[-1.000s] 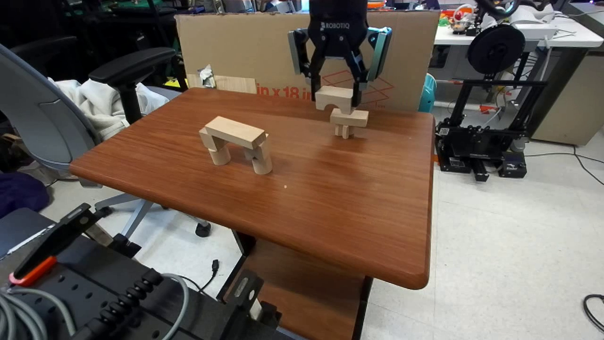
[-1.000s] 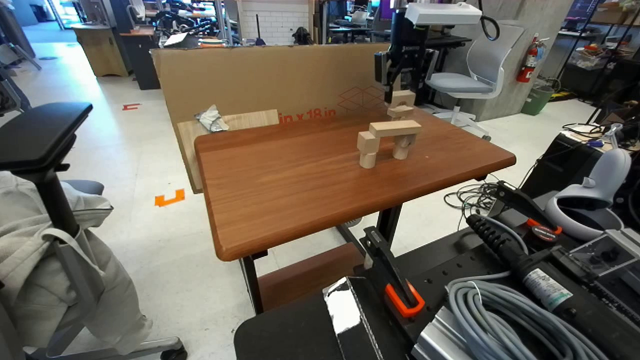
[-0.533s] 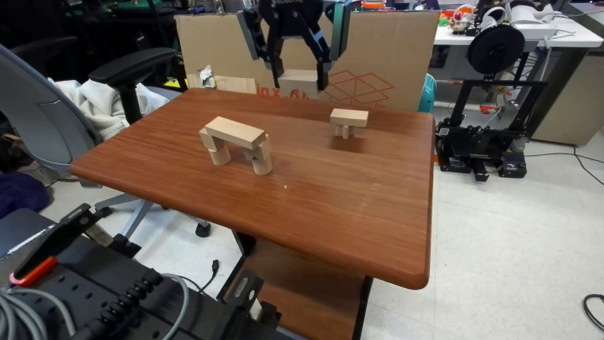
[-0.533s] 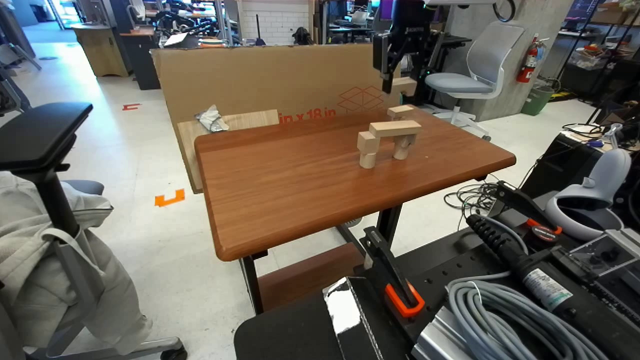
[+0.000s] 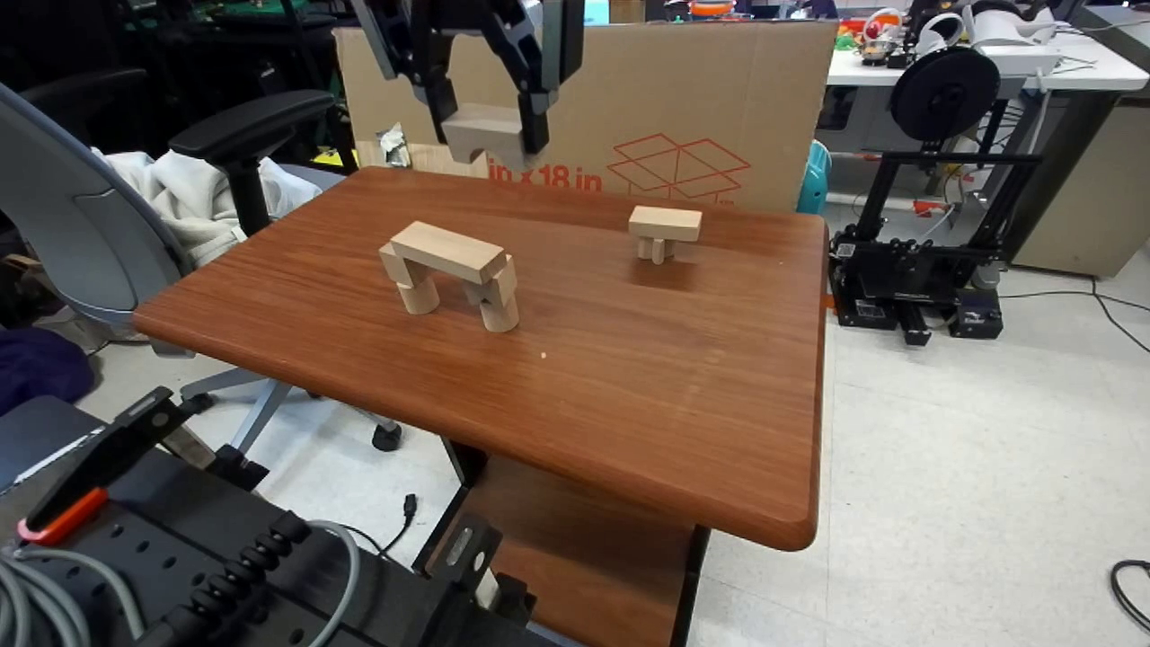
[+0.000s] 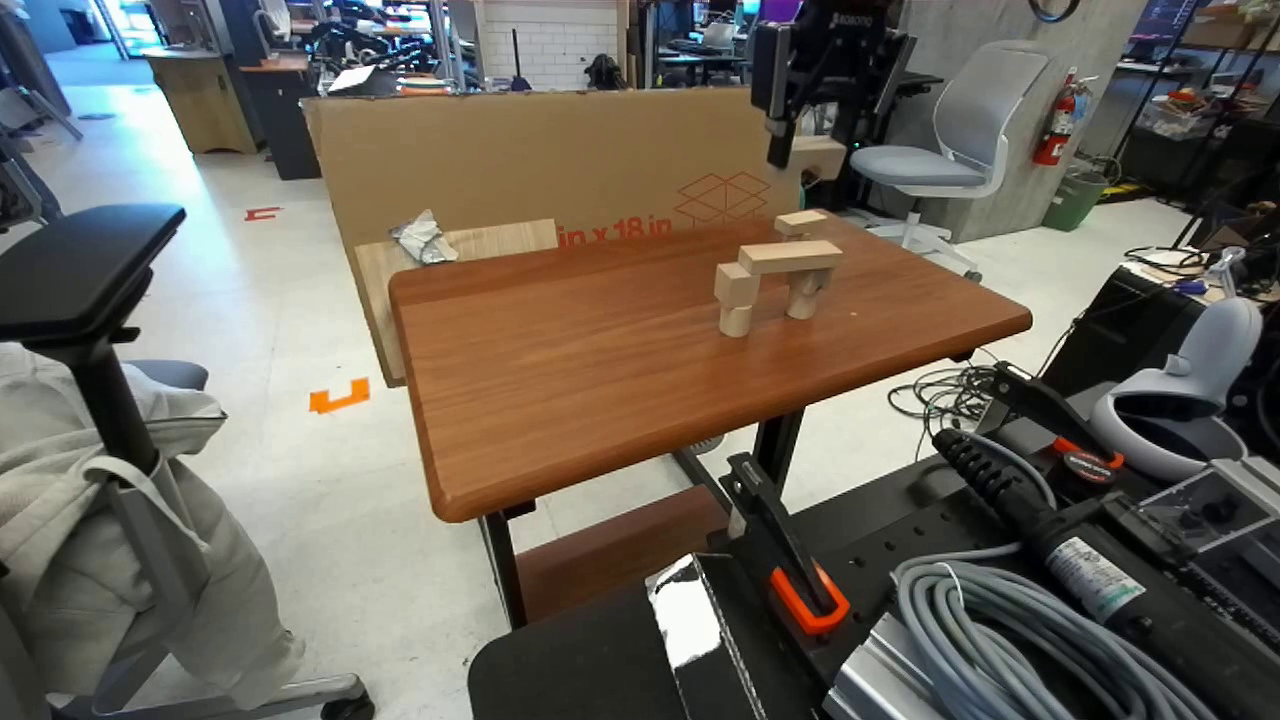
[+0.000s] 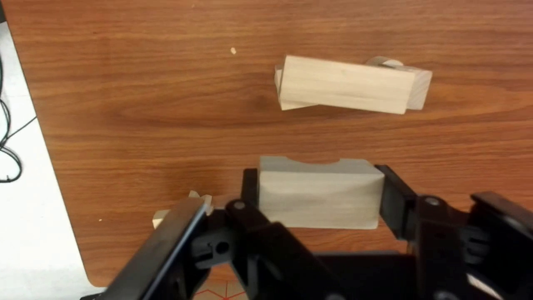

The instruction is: Remove the object from the smaller toy tower and put it on top of the larger toy tower

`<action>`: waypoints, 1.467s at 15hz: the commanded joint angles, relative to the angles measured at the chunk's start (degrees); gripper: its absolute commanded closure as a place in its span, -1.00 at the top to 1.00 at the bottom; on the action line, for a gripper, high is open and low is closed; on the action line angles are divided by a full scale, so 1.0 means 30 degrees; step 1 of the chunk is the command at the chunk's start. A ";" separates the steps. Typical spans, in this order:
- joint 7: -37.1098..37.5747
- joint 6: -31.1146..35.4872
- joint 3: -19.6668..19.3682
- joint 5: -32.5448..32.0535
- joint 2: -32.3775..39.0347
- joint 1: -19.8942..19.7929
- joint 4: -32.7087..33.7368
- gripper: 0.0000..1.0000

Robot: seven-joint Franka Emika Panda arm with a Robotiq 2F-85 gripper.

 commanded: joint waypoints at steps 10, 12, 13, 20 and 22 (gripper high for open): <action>-0.0887 -0.0936 0.0747 0.1951 -0.0688 -0.0113 -0.1326 -0.13; -0.0641 -0.1402 0.0750 0.1848 -0.0499 -0.0072 -0.1164 -0.13; -0.0488 -0.1745 0.0711 0.1770 -0.0309 -0.0066 -0.0982 -0.13; 0.0359 -0.2373 0.0615 0.1741 0.0354 -0.0045 -0.0352 -0.13; 0.0724 -0.2087 0.0586 0.1615 0.0340 0.0020 -0.0323 -0.13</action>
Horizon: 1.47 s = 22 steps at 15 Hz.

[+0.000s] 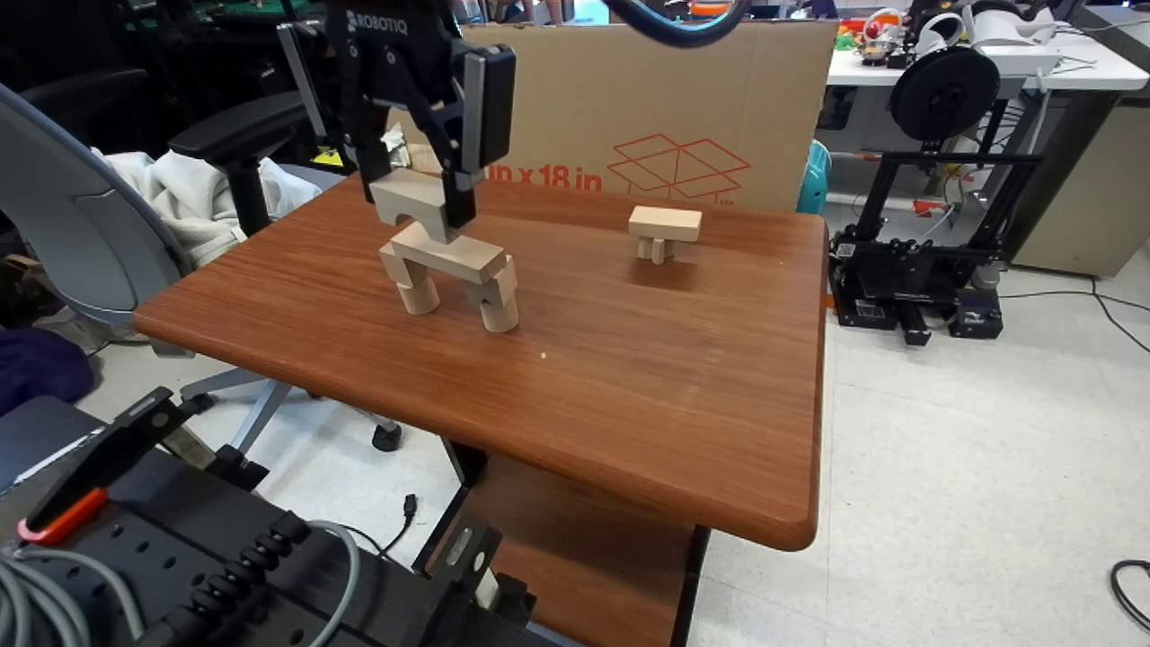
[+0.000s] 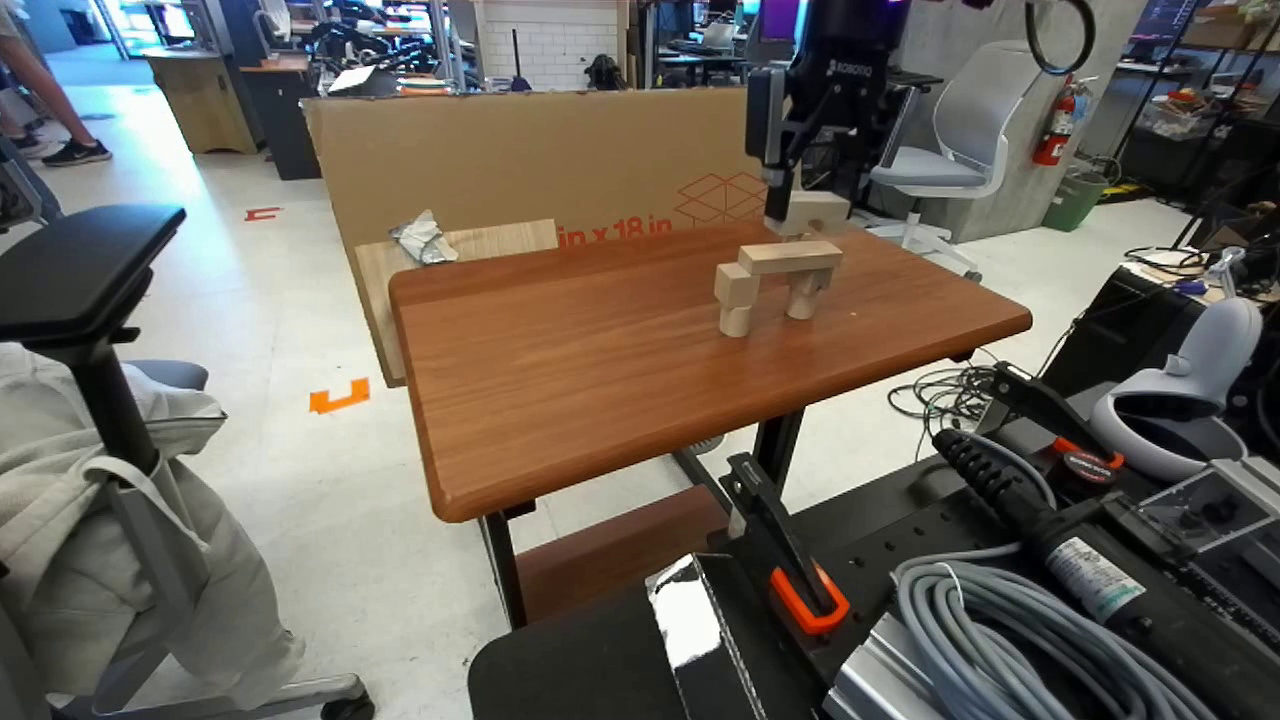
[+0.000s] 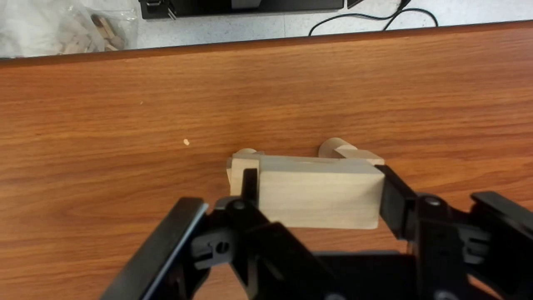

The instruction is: Remove the object from the smaller toy tower and put it on top of the larger toy tower

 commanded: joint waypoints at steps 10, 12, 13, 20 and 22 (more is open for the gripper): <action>0.1515 0.0180 -0.0187 -0.0415 0.1267 0.0134 0.1091 -0.13; 0.1727 0.0205 -0.0228 -0.0508 0.1556 0.0171 0.1256 -0.13; 0.1813 0.0257 -0.0236 -0.0532 0.1664 0.0183 0.1310 -0.13; 0.2060 0.0746 -0.0267 -0.0938 0.1126 0.0354 0.0740 1.00; 0.1874 0.0747 -0.0206 -0.1162 0.0523 0.0348 0.0320 1.00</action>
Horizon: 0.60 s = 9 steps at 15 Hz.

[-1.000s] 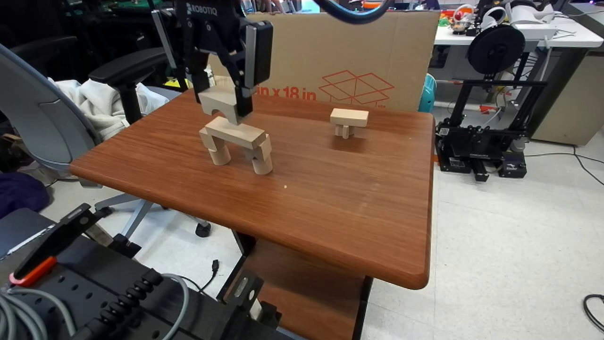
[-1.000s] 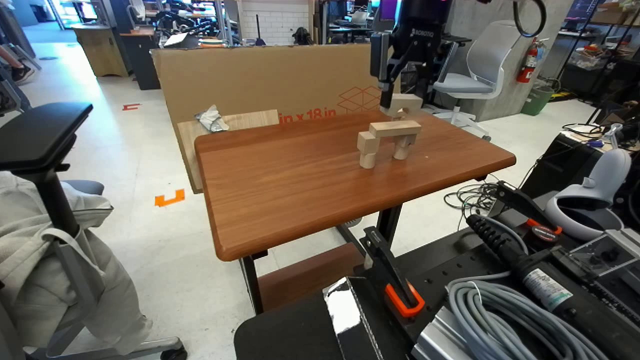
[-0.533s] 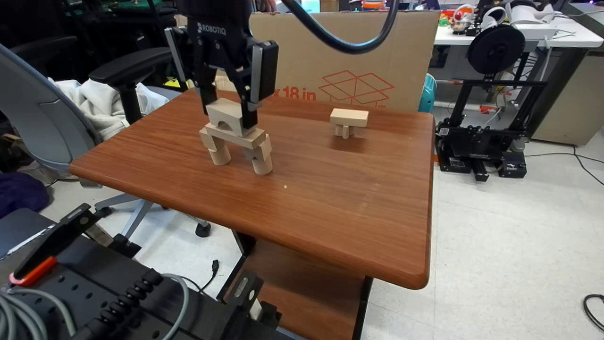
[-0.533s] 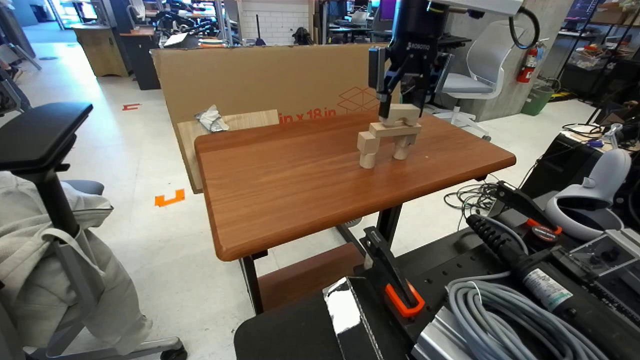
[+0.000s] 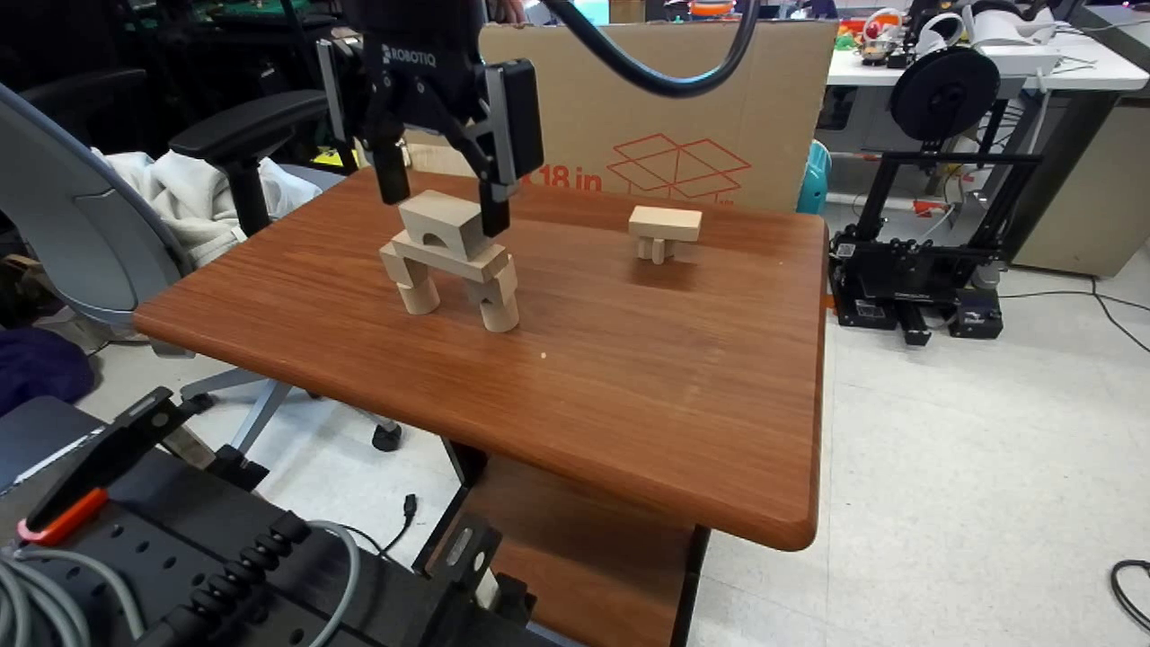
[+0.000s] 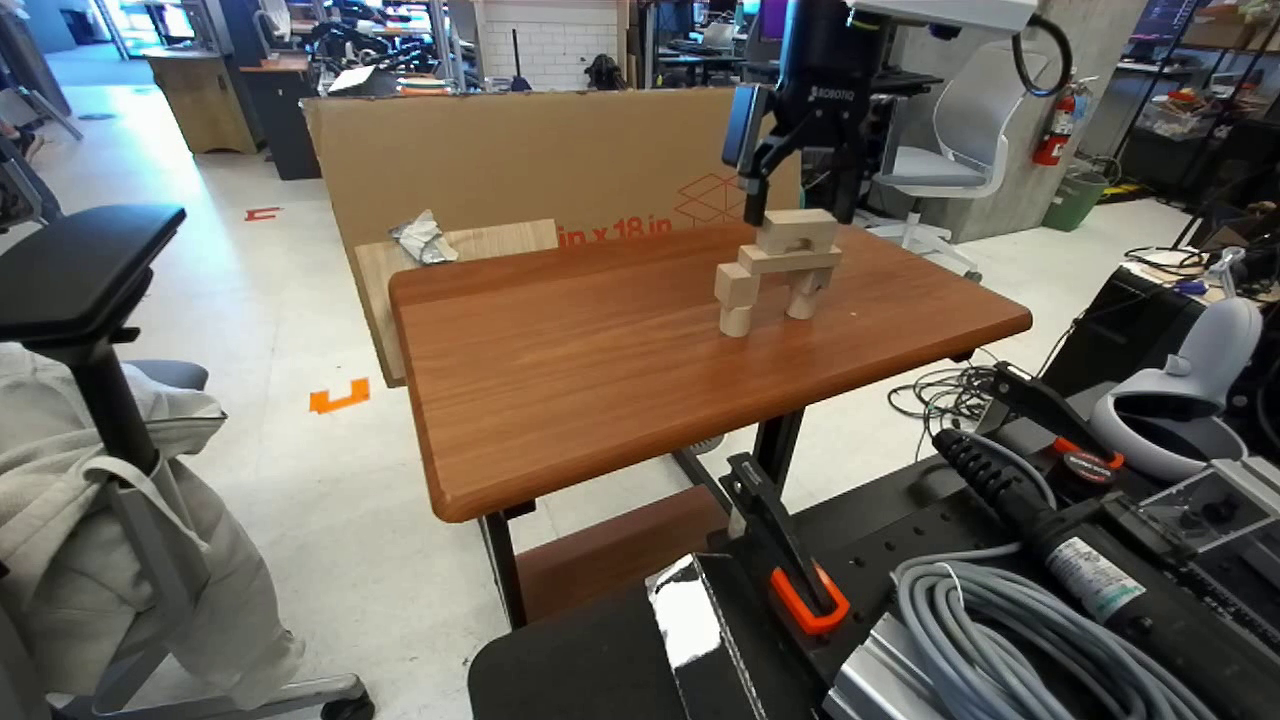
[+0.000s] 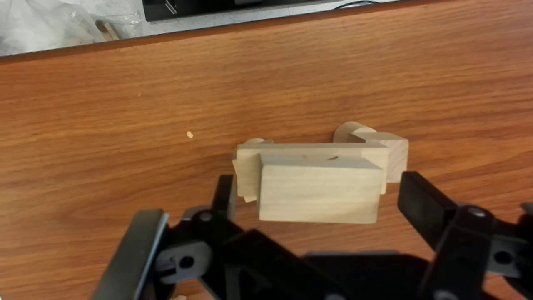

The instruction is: Remove the object from the smaller toy tower and put it on top of the larger toy tower

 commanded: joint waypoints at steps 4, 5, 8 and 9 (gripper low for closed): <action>-0.1026 -0.2876 0.0157 -0.0426 -0.2644 0.0029 -0.0748 1.00; -0.1500 -0.4101 0.0187 -0.0290 -0.3182 -0.0048 -0.0633 1.00; -0.1308 -0.4384 0.0023 -0.0374 -0.2794 0.0103 -0.0208 1.00; -0.1490 -0.4965 -0.0017 -0.0467 -0.3287 0.0097 -0.0246 1.00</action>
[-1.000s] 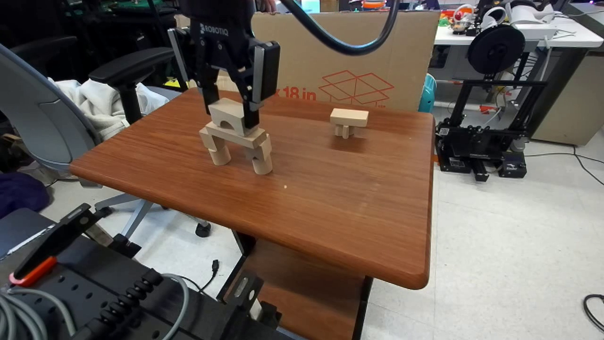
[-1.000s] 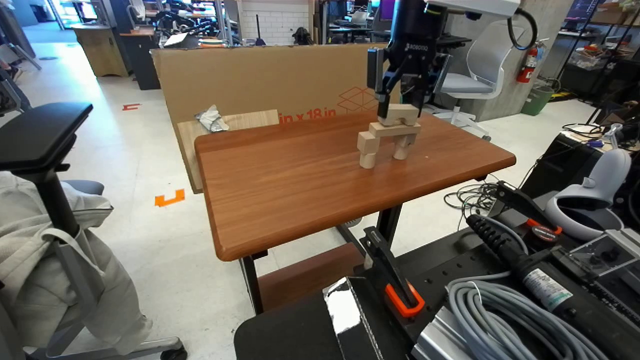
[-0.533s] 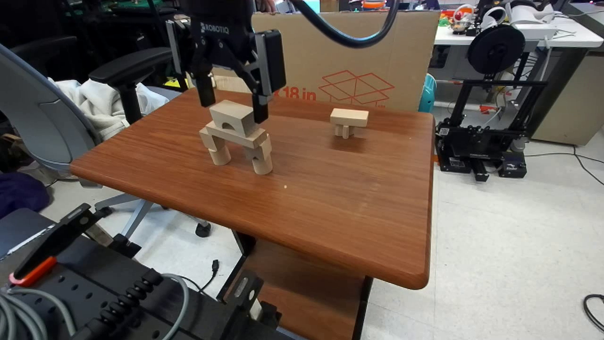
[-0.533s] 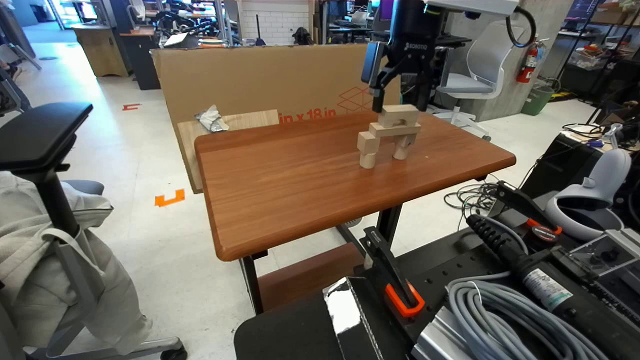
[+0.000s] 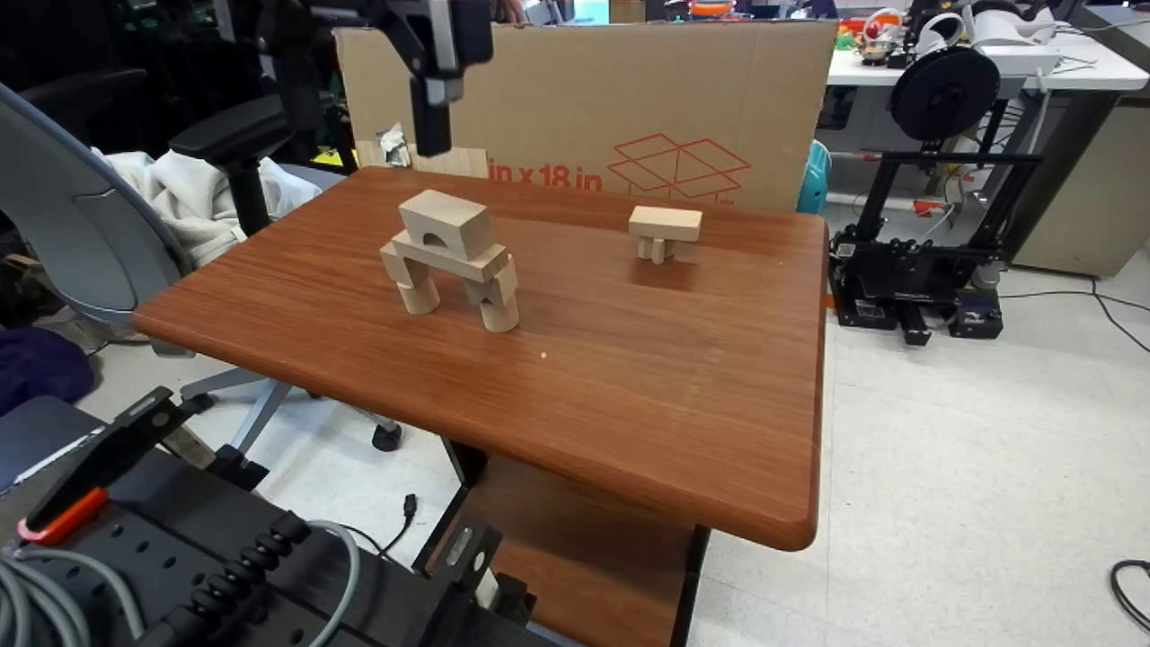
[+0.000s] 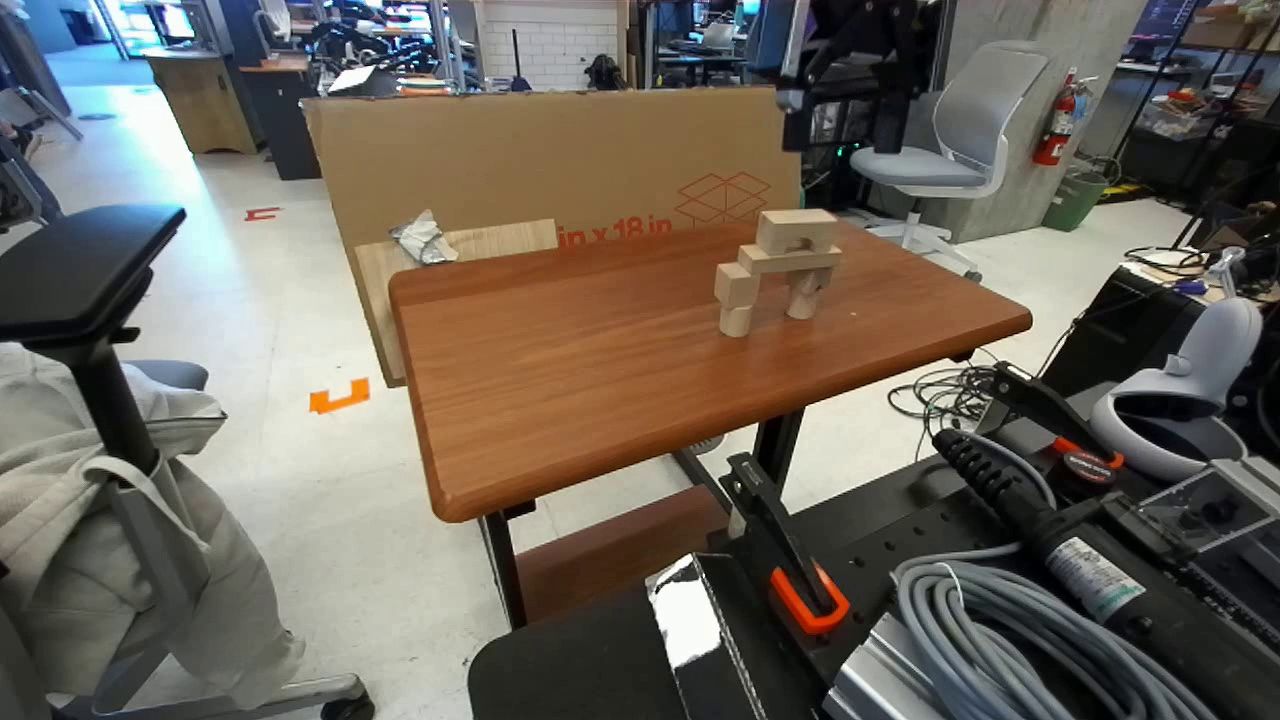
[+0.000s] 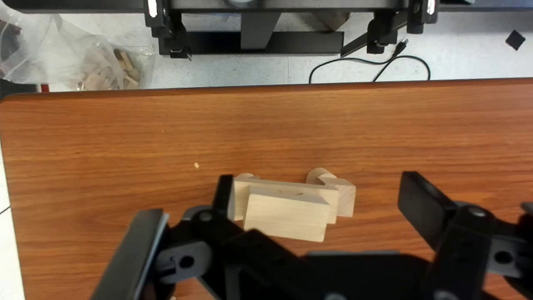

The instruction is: Remove the object from the smaller toy tower and put it on top of the larger toy tower

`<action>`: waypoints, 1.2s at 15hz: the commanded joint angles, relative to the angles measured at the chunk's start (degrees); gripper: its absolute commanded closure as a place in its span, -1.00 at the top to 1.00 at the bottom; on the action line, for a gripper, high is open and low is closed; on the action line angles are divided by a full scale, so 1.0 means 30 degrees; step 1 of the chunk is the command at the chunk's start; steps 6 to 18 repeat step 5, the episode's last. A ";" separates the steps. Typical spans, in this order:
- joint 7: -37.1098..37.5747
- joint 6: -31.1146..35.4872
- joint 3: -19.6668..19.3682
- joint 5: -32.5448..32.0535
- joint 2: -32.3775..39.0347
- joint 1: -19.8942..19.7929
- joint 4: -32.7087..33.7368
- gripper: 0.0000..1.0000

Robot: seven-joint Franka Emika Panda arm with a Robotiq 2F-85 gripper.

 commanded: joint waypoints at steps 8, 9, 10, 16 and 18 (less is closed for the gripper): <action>-0.0161 -0.0376 -0.0112 -0.0127 -0.0602 0.0053 -0.0367 1.00; -0.0161 -0.0376 -0.0112 -0.0127 -0.0602 0.0053 -0.0367 1.00; -0.0161 -0.0376 -0.0112 -0.0127 -0.0602 0.0053 -0.0367 1.00; -0.0161 -0.0376 -0.0112 -0.0127 -0.0602 0.0053 -0.0367 1.00; -0.0161 -0.0376 -0.0112 -0.0127 -0.0602 0.0053 -0.0367 1.00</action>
